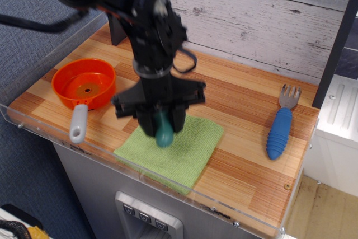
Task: Put the plastic green item on top of the napkin.
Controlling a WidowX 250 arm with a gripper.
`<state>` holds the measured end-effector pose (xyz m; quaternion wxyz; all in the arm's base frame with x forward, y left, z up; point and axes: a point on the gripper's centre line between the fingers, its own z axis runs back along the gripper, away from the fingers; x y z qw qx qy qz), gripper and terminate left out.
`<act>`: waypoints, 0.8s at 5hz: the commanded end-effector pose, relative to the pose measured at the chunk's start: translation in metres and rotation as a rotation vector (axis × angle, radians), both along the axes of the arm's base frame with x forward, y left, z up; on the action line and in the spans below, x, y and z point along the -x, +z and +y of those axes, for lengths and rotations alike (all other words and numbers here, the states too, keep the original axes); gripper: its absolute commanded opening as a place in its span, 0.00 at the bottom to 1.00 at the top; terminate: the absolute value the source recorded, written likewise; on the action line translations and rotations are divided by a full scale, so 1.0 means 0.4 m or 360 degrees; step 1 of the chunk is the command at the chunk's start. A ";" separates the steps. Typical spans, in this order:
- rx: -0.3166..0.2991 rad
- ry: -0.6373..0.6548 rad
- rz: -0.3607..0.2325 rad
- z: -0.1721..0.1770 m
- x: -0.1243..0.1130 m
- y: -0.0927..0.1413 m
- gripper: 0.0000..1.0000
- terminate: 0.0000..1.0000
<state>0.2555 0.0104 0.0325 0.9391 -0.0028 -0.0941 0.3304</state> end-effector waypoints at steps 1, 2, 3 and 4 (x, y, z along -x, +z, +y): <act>-0.0005 0.0039 -0.0103 0.018 -0.015 -0.002 0.00 0.00; 0.0013 0.0061 -0.0118 0.023 -0.015 -0.006 0.00 0.00; 0.0038 0.0069 -0.0102 0.028 -0.014 0.004 1.00 0.00; 0.0024 0.0079 -0.0064 0.031 -0.012 0.041 1.00 0.00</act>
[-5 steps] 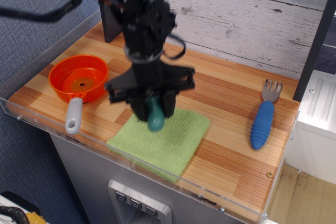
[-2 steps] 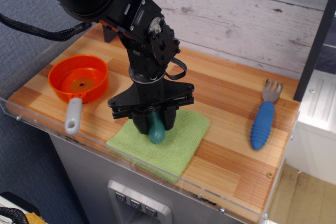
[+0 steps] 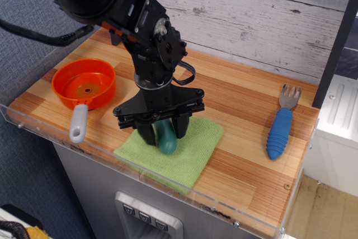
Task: Put the plastic green item on top of the napkin.
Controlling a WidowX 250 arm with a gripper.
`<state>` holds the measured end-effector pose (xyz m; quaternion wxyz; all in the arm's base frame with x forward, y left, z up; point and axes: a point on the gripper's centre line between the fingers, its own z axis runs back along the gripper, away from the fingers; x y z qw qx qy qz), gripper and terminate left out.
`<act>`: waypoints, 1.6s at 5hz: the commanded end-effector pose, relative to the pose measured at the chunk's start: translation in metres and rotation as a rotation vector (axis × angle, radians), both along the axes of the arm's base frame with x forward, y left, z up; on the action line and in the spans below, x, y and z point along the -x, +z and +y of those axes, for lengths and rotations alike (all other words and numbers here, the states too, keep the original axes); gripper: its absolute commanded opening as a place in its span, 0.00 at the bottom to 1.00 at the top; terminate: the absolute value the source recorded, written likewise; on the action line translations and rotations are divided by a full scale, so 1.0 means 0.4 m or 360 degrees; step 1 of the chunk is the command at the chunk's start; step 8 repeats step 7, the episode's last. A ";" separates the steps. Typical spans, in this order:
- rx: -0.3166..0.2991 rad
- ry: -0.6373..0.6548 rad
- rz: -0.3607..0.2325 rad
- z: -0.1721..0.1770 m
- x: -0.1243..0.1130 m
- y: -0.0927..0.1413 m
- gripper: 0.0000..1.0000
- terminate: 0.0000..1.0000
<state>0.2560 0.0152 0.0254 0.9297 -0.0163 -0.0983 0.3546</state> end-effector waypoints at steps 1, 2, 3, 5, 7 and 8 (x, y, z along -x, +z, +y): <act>-0.0032 -0.0039 -0.0050 0.003 -0.018 0.122 1.00 0.00; -0.0023 -0.0125 -0.0156 -0.048 -0.037 0.187 1.00 0.00; 0.0056 -0.0469 -0.0209 -0.127 -0.055 0.220 1.00 0.00; 0.0072 -0.1081 -0.0189 -0.260 -0.035 0.249 1.00 0.00; 0.0072 -0.1081 -0.0189 -0.260 -0.035 0.249 1.00 1.00; 0.0072 -0.1081 -0.0189 -0.260 -0.035 0.249 1.00 1.00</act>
